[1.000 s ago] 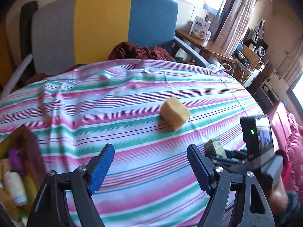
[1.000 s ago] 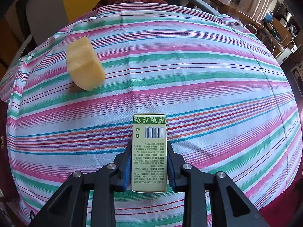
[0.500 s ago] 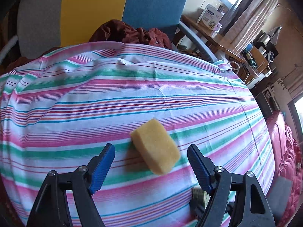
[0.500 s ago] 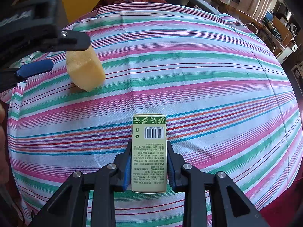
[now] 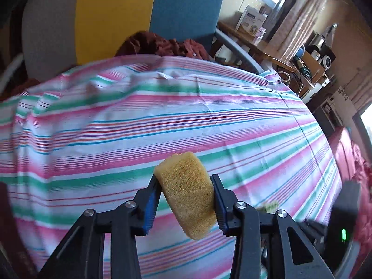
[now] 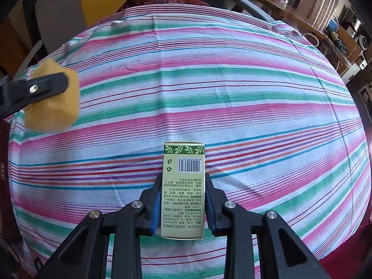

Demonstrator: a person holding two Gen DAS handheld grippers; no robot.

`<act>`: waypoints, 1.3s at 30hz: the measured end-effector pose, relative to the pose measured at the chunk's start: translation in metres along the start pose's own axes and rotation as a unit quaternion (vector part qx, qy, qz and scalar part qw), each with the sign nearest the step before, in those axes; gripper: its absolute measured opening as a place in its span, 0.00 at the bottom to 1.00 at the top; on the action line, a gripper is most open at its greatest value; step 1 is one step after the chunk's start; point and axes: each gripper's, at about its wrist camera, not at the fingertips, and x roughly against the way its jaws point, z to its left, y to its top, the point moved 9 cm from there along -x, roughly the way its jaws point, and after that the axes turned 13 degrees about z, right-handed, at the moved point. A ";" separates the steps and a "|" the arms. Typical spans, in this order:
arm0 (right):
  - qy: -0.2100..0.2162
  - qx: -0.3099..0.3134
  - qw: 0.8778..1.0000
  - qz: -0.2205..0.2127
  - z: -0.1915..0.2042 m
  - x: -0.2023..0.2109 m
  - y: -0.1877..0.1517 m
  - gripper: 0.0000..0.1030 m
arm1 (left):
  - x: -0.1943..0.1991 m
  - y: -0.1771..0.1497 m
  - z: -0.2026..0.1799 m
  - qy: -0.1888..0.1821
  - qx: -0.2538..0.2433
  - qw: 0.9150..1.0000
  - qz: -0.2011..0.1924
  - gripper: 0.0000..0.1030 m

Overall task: Organize objects
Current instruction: 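Grasp the yellow sponge with the left tool, then lower the yellow sponge into the gold tray and open the left tool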

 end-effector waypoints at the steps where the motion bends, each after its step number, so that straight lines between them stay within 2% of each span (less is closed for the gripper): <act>1: -0.001 0.002 1.000 -0.001 0.001 0.000 0.000 0.29 | 0.012 -0.009 0.005 0.004 -0.005 1.000 -0.009 0.41; 9: -0.017 0.017 1.000 -0.014 0.008 0.002 0.001 0.29 | 0.087 -0.072 0.041 0.050 -0.012 0.996 -0.072 0.41; 18: -0.036 0.032 0.998 -0.027 0.015 0.009 -0.013 0.29 | 0.143 -0.132 0.085 0.094 0.012 0.988 -0.119 0.42; 26: -0.054 0.042 0.997 -0.037 0.021 0.008 -0.014 0.29 | 0.171 -0.176 0.132 0.106 0.055 0.984 -0.135 0.42; 35: -0.061 0.045 0.996 -0.042 0.019 0.009 -0.014 0.29 | 0.182 -0.211 0.180 0.115 0.108 0.977 -0.141 0.42; 39: -0.062 0.045 0.996 -0.042 0.022 0.012 -0.017 0.29 | 0.189 -0.225 0.201 0.100 0.138 0.975 -0.142 0.42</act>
